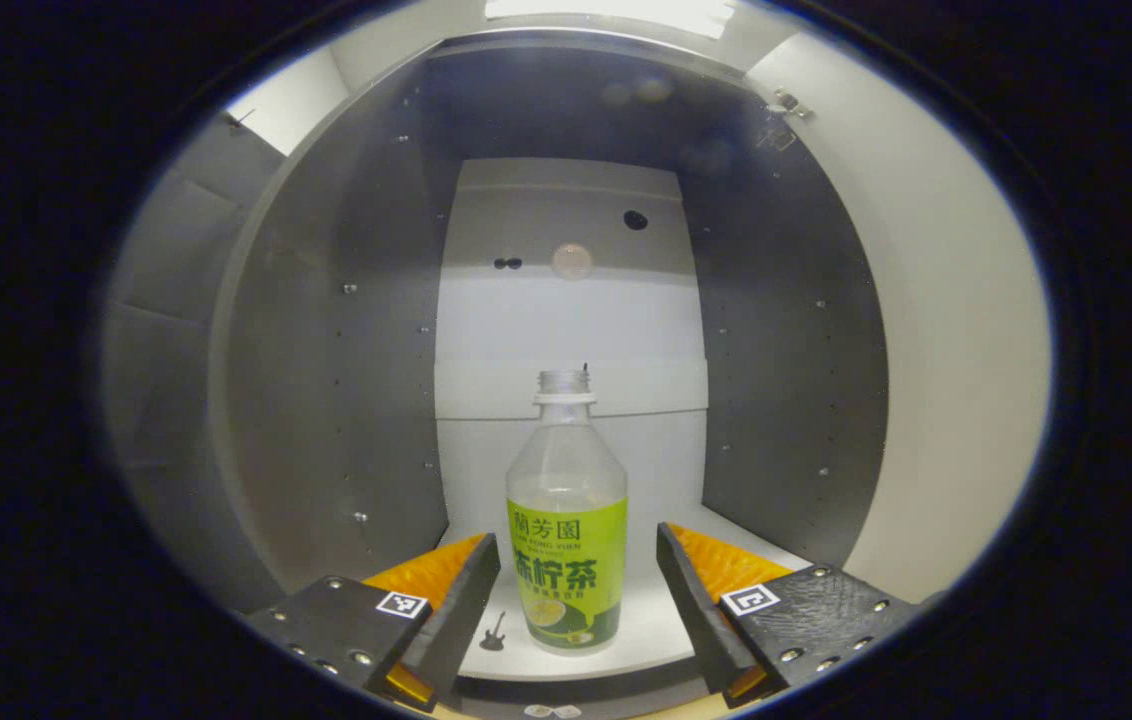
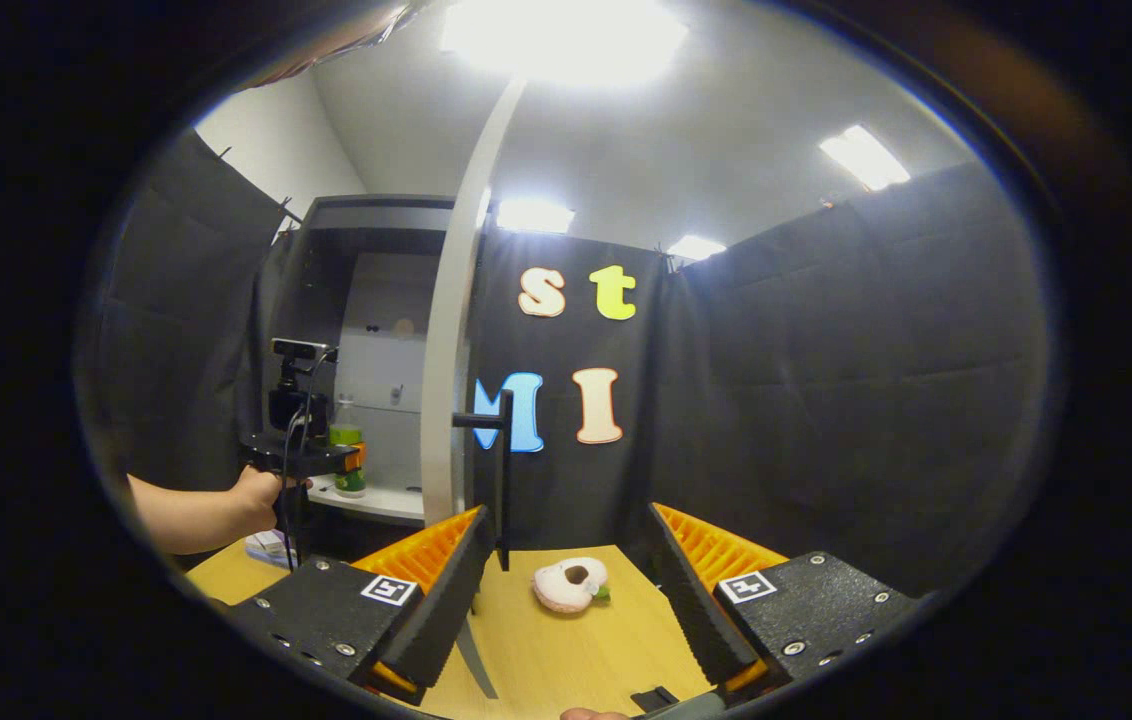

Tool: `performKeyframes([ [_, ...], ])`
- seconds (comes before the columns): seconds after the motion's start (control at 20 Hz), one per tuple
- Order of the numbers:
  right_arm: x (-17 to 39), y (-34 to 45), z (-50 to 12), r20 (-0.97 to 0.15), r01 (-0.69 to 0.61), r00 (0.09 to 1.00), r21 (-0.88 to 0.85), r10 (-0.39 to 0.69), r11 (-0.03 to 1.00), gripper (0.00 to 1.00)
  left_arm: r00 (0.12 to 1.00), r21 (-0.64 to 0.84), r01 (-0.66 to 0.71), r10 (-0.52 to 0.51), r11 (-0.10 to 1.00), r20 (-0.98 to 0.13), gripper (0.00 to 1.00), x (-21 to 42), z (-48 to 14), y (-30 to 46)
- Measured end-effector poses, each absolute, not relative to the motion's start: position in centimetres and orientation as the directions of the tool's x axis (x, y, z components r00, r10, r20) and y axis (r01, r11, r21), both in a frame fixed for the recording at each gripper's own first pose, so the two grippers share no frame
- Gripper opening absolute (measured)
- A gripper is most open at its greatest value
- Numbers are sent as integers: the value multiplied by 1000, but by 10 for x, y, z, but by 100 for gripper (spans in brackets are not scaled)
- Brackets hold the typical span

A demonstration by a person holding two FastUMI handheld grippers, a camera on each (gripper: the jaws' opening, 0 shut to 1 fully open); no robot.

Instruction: Open the cabinet door with the right hand, grasp the bottle in the cabinet with the left hand and place it on the coaster, then close the cabinet door with the right hand.

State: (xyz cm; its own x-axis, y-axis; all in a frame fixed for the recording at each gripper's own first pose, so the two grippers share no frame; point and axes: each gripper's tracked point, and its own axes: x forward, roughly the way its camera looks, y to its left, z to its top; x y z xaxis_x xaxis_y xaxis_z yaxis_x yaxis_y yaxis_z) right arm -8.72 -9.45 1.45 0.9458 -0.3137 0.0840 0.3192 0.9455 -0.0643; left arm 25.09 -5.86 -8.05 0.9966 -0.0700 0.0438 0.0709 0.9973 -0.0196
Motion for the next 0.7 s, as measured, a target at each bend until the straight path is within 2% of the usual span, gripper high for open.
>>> performKeyframes([
  [0.25,-106,-131,25,130,505,855,15,-503,863,94,996,-46,80,-78,996,34,90,272,-94,-65],
  [0.3,-106,-137,22,121,526,843,22,-524,850,94,995,-56,101,-100,993,28,96,274,-97,-68],
  [0.35,-102,-143,17,110,540,835,27,-539,841,93,989,-74,149,-148,986,18,96,275,-100,-77],
  [0.5,-95,-147,-1,60,558,827,22,-559,829,93,990,-47,142,-141,989,20,70,275,-100,-76],
  [0.6,-92,-147,-8,42,558,828,26,-559,829,93,991,-35,136,-136,990,19,67,273,-99,-74],
  [0.65,-91,-147,-7,43,556,830,31,-556,831,93,991,-35,135,-134,990,16,75,272,-99,-74],
  [0.7,-88,-147,-7,48,545,836,36,-547,837,92,991,-39,132,-131,991,21,66,270,-97,-73],
])
